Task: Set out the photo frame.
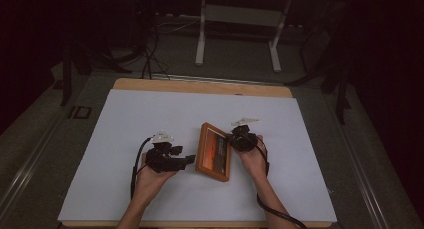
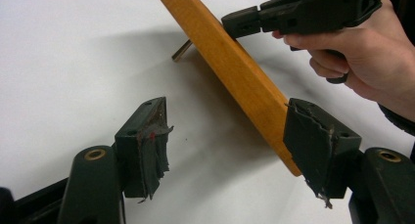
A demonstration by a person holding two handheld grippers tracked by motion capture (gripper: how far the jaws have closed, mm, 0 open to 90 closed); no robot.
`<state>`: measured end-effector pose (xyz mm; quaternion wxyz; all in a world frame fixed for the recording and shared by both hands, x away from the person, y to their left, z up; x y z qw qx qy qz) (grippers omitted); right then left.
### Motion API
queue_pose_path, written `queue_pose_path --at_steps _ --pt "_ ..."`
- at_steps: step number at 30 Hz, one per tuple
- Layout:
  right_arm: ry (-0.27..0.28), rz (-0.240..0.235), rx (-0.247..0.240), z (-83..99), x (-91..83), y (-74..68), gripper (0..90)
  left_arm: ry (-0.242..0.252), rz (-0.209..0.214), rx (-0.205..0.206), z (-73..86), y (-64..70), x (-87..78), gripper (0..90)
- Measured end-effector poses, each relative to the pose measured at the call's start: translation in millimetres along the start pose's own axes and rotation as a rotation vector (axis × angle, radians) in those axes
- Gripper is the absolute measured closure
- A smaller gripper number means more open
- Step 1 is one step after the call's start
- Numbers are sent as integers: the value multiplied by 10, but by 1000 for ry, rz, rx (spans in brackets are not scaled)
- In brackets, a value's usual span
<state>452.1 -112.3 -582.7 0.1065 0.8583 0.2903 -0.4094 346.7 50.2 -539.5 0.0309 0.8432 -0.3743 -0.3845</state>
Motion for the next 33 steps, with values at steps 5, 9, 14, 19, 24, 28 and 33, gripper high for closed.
queue_pose_path --at_steps 5,9,14,19,24,28,33 --pt "-1 -5 6 2 -1 0 900 -2 22 0 -5 80 16 314" --pt "1 -10 9 -1 2 3 900 -16 35 2 8 152 67 289" --pt "3 -8 13 -1 4 4 900 -38 54 4 35 234 163 262" --pt "4 -7 13 -1 4 4 900 -66 63 12 74 293 270 259" --pt "8 -5 15 1 4 4 900 -74 77 4 77 323 343 297" --pt "9 -5 16 2 3 3 900 -76 86 -12 69 331 381 358" --pt "10 -4 16 3 3 3 900 -92 90 -39 78 323 432 438"
Point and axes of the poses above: each handheld gripper's, and its own axes: x roughly forward along the jaws, z roughly out of its underside, y roughly to its right, the point moved 10 cm from there along x, roughly forward along the jaws, and after that the axes turned 6 degrees about -y, right-handed, at the moved point
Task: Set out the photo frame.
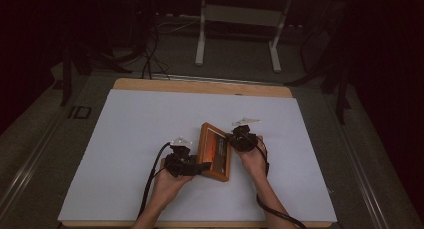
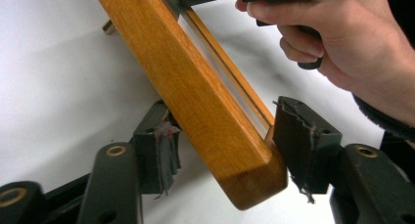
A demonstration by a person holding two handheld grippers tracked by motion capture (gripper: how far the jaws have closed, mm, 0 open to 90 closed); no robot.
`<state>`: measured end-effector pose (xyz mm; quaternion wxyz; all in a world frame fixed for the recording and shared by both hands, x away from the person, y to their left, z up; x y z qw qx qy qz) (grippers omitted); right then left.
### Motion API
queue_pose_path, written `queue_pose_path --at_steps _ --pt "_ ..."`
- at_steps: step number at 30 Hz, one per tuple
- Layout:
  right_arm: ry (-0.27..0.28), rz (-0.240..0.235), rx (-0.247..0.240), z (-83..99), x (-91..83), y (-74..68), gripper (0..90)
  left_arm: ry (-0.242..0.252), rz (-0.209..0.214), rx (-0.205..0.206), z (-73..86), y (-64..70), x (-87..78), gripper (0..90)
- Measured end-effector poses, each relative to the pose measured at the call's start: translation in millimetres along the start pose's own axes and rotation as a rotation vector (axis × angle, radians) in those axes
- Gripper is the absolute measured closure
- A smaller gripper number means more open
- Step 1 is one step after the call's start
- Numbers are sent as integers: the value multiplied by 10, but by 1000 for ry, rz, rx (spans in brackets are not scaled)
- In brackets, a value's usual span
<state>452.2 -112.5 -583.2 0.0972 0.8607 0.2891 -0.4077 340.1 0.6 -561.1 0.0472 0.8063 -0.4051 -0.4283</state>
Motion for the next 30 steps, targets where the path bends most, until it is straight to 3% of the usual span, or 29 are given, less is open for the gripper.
queue_pose_path --at_steps 6,21,30 --pt "1 -1 -2 1 0 2 900 -6 24 -25 -5 -5 22 459" --pt "11 -1 -3 5 -43 22 886 -10 22 -73 14 -31 34 506" --pt "30 -8 -16 18 -190 96 848 1 -18 -46 -7 -20 42 546"
Point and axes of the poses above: each handheld gripper's, and its own axes: x roughly forward along the jaws, z roughly out of its underside, y roughly to its right, the point moved 10 cm from there along x, roughly forward along the jaws, and after that the axes turned 6 degrees about -y, right-handed, at the moved point
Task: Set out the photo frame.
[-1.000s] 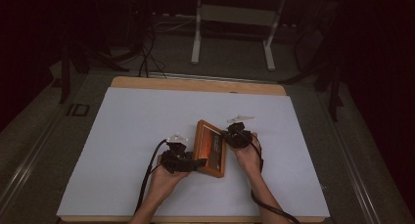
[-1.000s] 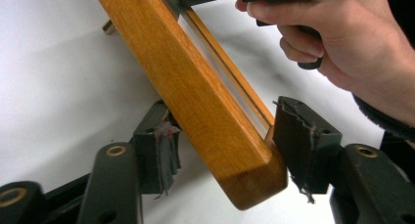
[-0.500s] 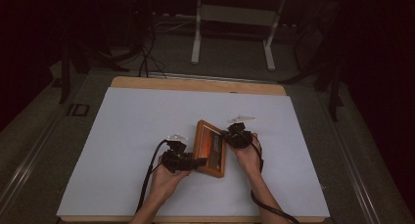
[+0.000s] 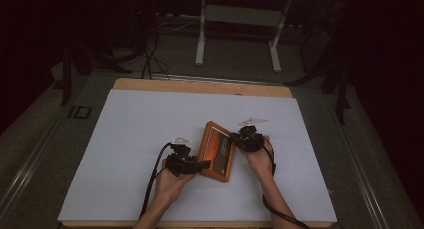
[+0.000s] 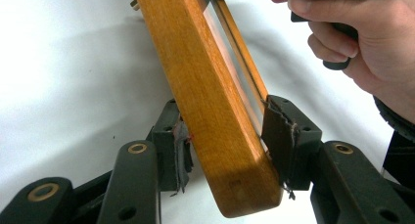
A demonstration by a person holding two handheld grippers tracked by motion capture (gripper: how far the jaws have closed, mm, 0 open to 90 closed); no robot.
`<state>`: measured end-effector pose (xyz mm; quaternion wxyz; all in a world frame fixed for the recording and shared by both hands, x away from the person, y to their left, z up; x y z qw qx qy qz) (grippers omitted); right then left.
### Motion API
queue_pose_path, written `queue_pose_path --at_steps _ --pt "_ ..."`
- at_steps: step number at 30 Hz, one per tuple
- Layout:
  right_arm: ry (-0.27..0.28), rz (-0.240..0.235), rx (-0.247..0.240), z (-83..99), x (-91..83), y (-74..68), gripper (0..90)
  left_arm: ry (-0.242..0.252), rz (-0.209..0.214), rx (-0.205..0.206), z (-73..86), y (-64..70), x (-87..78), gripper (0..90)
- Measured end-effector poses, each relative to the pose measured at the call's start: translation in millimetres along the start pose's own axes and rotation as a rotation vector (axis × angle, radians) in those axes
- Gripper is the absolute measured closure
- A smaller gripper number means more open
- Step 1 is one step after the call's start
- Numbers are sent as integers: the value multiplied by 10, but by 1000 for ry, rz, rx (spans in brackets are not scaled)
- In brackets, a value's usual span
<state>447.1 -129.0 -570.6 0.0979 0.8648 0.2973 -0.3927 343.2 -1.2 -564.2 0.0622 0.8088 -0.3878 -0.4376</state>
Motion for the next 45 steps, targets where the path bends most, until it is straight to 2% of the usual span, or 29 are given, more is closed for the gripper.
queue_pose_path --at_steps 8,21,27,33,39,45 --pt "12 15 -18 24 -164 63 801 26 -18 52 -48 89 -8 578" --pt "24 36 -44 89 -368 120 754 54 -39 105 -94 195 -9 614" --pt "43 26 -58 87 -466 87 725 68 -46 130 -113 245 -6 629" --pt "67 16 -93 91 -581 2 696 88 -53 151 -133 301 -2 644" --pt "98 -11 -88 103 -732 -36 679 100 -59 168 -152 363 5 659" --pt "131 -7 -85 120 -914 -28 674 114 -73 191 -187 455 30 674"
Point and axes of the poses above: each handheld gripper's, and its own axes: x roughly forward along the jaws, z roughly out of its underside, y roughly to its right, the point moved 10 cm from there along x, roughly forward along the jaws, and after that the axes turned 6 degrees about -y, right-handed, at the moved point
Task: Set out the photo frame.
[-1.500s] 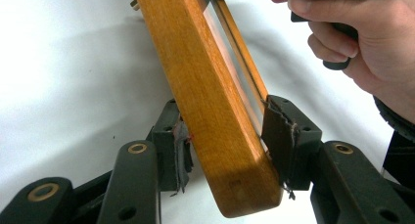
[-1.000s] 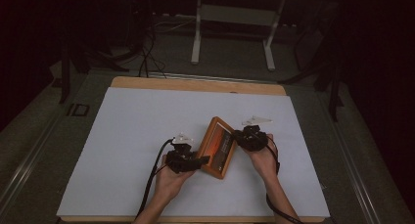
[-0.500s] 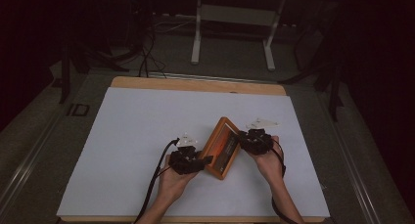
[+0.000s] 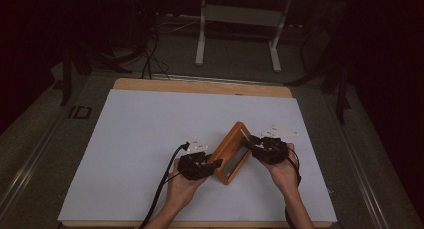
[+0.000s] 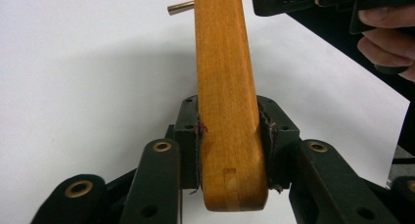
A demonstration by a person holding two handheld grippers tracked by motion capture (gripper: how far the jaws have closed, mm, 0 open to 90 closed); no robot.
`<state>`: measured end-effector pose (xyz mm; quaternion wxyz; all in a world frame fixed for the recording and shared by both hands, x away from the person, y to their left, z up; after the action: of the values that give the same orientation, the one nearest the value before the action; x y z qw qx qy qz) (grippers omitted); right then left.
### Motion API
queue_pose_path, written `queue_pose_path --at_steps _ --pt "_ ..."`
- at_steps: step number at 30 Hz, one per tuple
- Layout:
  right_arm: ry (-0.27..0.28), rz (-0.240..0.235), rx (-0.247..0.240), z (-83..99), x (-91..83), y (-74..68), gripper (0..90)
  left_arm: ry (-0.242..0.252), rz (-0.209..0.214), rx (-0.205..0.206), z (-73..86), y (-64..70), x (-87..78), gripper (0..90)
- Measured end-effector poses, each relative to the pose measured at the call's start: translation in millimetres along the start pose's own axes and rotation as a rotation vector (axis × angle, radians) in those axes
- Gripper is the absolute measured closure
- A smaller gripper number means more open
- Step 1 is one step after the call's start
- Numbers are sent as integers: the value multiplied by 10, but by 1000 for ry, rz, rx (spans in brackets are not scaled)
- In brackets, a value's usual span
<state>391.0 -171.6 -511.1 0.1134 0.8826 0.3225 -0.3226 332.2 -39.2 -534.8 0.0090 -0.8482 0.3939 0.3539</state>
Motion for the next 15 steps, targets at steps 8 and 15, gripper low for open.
queue_pose_path --at_steps 8,15 --pt "54 -10 -13 -44 -231 -41 679 1 -32 31 -51 118 30 684" --pt "92 0 -24 -104 -385 -62 680 13 -44 79 -85 245 65 687"
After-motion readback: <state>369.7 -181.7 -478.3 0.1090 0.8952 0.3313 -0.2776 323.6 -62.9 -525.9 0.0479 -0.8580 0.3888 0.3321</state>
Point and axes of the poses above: each handheld gripper's, and its own axes: x roughly forward along the jaws, z roughly out of its underside, y roughly to its right, the point moved 10 cm from there along x, roughly forward along the jaws, and after that the axes turned 6 degrees about -y, right-handed, at the moved point
